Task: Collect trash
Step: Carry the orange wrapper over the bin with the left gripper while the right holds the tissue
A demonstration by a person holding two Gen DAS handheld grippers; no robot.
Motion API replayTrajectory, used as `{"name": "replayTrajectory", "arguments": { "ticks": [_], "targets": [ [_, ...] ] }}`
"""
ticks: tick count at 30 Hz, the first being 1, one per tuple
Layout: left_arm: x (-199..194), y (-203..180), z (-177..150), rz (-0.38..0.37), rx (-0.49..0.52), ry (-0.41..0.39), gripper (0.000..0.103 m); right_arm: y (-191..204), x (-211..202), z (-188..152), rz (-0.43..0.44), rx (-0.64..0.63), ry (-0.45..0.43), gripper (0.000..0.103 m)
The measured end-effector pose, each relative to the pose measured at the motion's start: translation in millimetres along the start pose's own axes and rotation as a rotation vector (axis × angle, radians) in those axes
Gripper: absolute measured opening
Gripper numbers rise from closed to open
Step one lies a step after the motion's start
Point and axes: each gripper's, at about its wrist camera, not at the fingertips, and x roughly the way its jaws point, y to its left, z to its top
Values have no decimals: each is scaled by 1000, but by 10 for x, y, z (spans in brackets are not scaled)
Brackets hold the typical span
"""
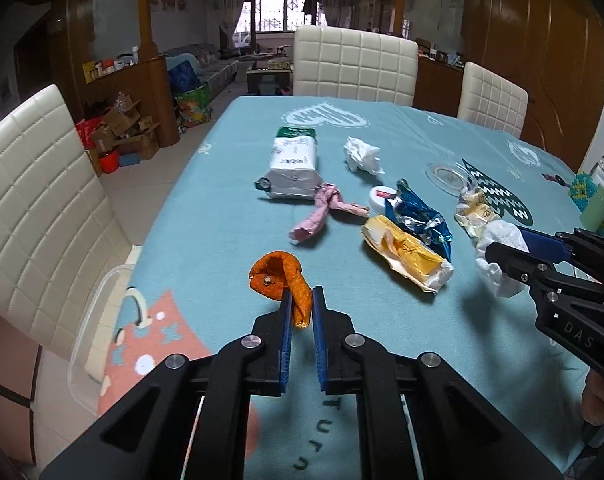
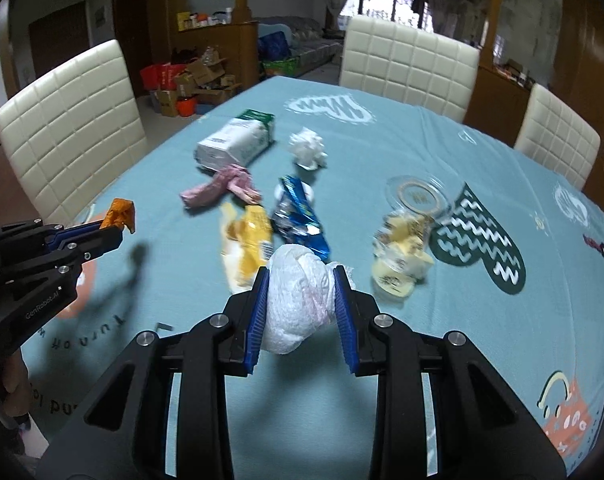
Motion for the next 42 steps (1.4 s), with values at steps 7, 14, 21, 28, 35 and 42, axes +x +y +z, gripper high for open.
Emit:
{"name": "replayTrajectory", "arguments": {
  "ticks": [7, 14, 21, 28, 35, 42],
  "targets": [
    [-139, 318, -84, 53, -38, -24, 10, 508, 87, 118, 45, -111, 5, 33],
    [-200, 645, -168, 108, -83, -31, 10, 989, 228, 227, 94, -202, 20, 33],
    [-245, 991, -258, 166, -134, -27, 10, 1407, 323, 353, 142, -277, 10, 33],
    [-266, 1319, -349, 223, -183, -19, 10, 1793, 464, 447, 179, -339, 16, 33],
    [-238, 1572, -368, 252, -207, -13, 10, 2019, 601, 531, 195, -364, 30, 33],
    [-178, 1738, -281, 269, -209, -8, 10, 2081, 693, 645, 214, -346, 22, 33]
  ]
}}
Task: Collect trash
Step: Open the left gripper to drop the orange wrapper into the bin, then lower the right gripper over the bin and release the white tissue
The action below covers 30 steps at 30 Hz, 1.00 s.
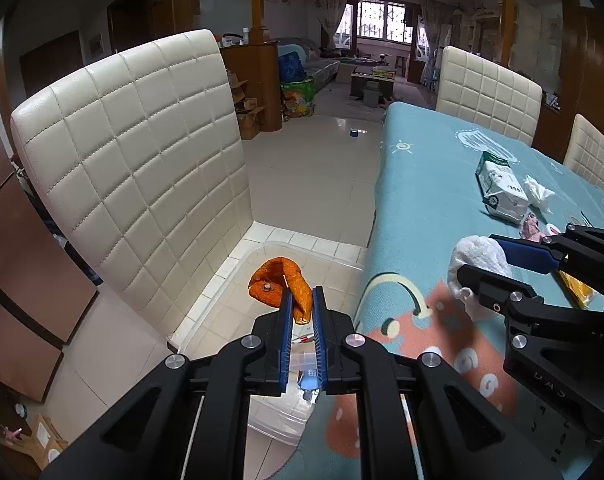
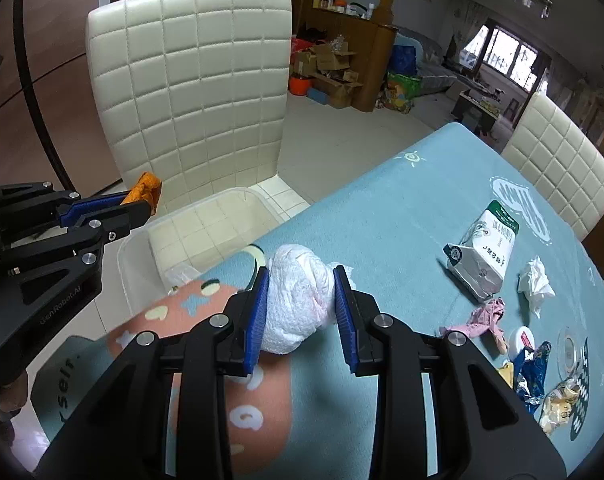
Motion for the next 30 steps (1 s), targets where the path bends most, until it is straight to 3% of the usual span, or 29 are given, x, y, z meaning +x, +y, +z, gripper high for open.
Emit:
{"name": "replayTrajectory", "arguments": {
  "ticks": [5, 7, 8, 9, 20, 30],
  "targets": [
    [109, 17, 25, -45, -14, 28, 15, -37, 109, -20, 7, 14, 22, 33],
    [130, 18, 13, -33, -21, 29, 48, -49, 135, -28, 8, 19, 29, 33],
    [128, 25, 7, -18, -27, 18, 81, -62, 142, -31, 7, 22, 30, 33],
    [116, 31, 4, -9, -33, 1, 86, -70, 145, -33, 7, 26, 31, 33],
    [49, 137, -46, 8, -47, -4, 86, 36, 168, 0, 22, 3, 35, 33],
    [-114, 378, -124, 80, -72, -5, 86, 316, 188, 223, 77, -56, 8, 34]
  ]
}}
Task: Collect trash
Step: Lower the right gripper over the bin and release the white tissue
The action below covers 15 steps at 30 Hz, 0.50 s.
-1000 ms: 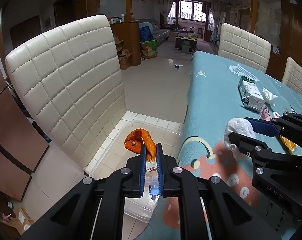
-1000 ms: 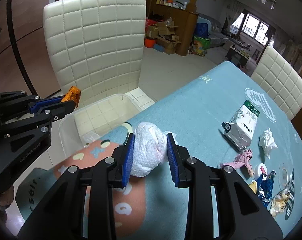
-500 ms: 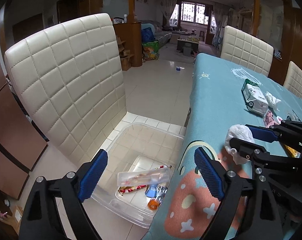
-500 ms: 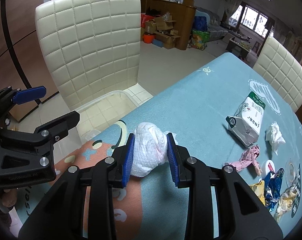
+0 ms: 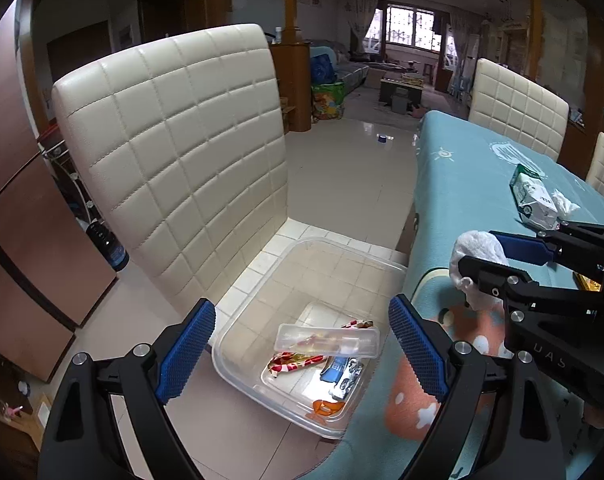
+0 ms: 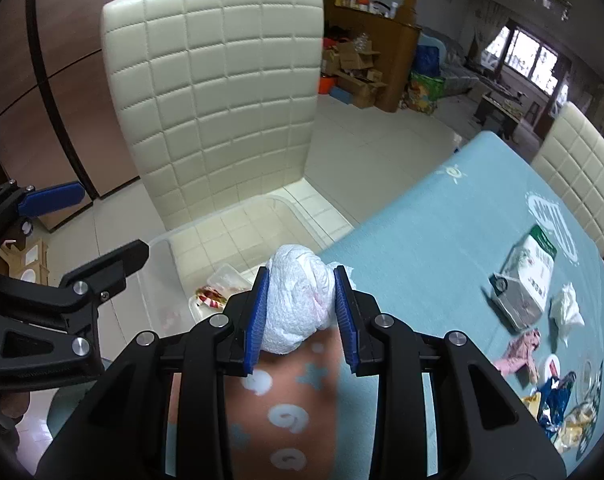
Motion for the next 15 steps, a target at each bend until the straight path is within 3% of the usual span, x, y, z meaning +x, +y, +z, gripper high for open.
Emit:
{"name": "replayTrajectory", "arguments": {
  "ticks": [15],
  "targets": [
    [-66, 237, -60, 64, -32, 13, 86, 115, 78, 240, 62, 3, -9, 35]
  ]
}}
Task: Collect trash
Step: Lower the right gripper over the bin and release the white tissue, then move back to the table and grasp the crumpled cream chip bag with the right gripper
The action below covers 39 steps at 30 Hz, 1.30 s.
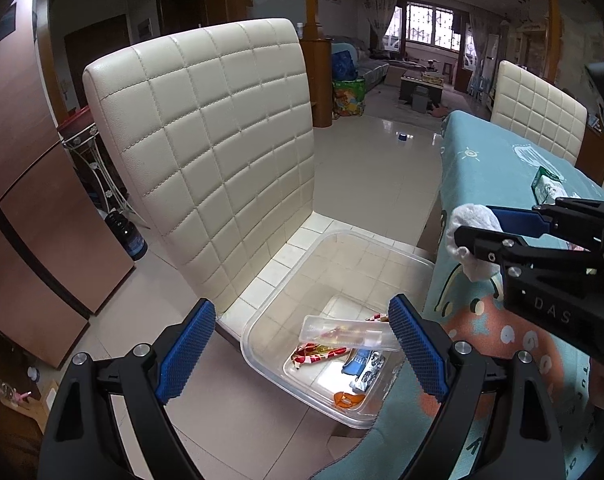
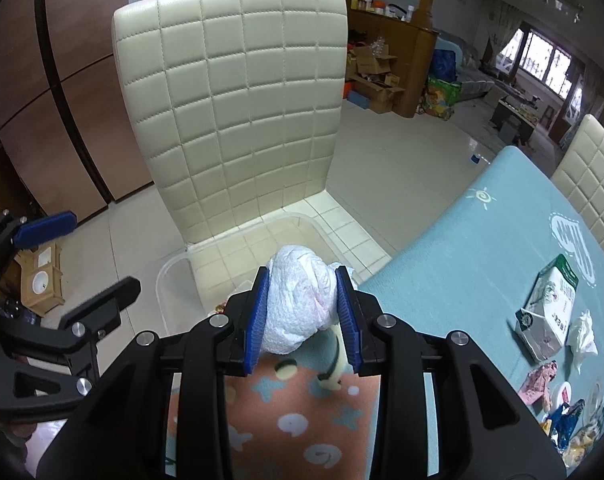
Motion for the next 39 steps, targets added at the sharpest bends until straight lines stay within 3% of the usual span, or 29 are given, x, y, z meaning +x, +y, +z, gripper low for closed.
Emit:
{"name": "replayTrajectory", "arguments": {
  "ticks": [4, 5, 6, 8, 13, 15, 18, 30, 39],
  "targets": [
    [-18, 39, -5, 15, -4, -3, 86, 48, -13, 82, 6, 4, -19, 36],
    [-15, 50, -2, 19, -7, -1, 86, 54, -16, 92, -2, 5, -21, 44],
    [-13, 61, -4, 22, -10, 0, 86, 60, -19, 105, -10, 9, -27, 60],
    [-9, 76, 2, 25, -18, 5, 86, 60, -67, 115, -22, 13, -60, 72],
    [-20, 92, 20, 25, -27, 6, 86, 13, -103, 99, -34, 25, -63, 75],
    [-30, 76, 19, 18, -30, 6, 86, -36, -122, 54, -43, 42, -63, 84],
    [-31, 30, 20, 5, -25, 11, 86, -107, -149, 4, -65, 54, -53, 89],
    [-222, -436, 72, -79, 43, -10, 86, -499, -597, -329, -124, 134, -86, 92],
    [-423, -1165, 70, -164, 169, -37, 86, -1186, -1021, -866, -220, 275, -87, 92]
  ]
}}
